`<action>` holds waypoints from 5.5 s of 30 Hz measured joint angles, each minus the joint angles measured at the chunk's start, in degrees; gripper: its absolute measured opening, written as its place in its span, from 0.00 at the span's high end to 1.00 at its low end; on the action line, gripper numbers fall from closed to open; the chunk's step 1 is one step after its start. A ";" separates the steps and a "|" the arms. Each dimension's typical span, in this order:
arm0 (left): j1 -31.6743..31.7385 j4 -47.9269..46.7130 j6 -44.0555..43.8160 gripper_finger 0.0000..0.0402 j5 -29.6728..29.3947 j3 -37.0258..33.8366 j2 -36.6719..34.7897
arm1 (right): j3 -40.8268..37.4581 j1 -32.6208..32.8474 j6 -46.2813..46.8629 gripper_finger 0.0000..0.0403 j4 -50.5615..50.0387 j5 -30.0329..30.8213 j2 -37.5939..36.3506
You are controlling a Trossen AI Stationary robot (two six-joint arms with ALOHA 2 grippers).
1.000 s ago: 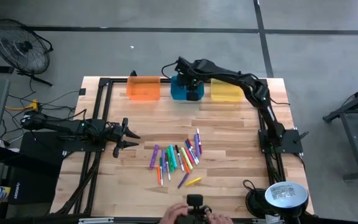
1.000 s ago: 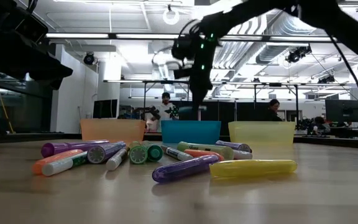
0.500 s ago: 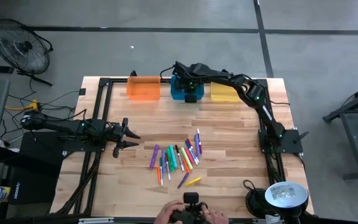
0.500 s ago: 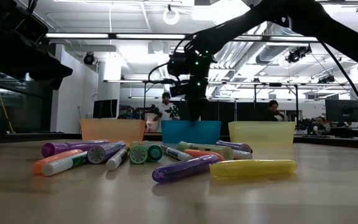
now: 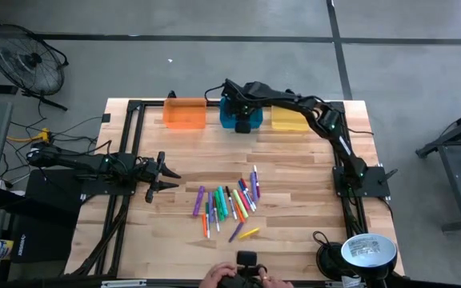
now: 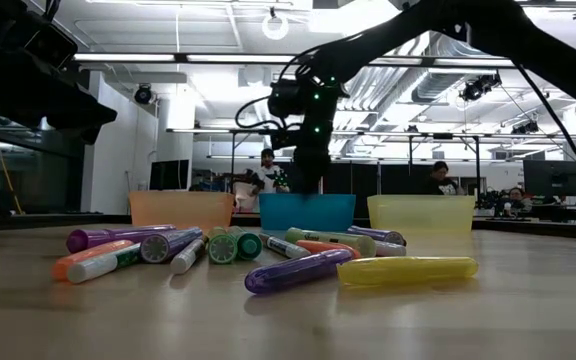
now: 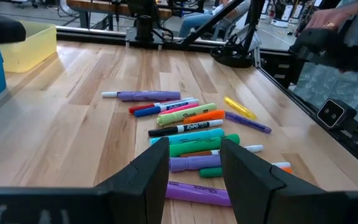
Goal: Pick & Place Markers
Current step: Put the yellow pen into the blue bin
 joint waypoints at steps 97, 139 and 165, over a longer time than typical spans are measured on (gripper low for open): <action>0.00 0.02 -0.01 0.65 -0.02 0.00 -0.02 | -27.92 56.11 28.98 0.72 15.61 -7.55 -7.93; 0.01 0.01 -0.01 0.65 -0.01 0.00 0.00 | 2.16 51.84 29.80 0.93 -17.77 0.07 -5.63; 0.00 0.00 -0.01 0.65 -0.02 0.00 0.00 | 13.19 20.73 12.06 0.93 -20.25 10.48 -5.86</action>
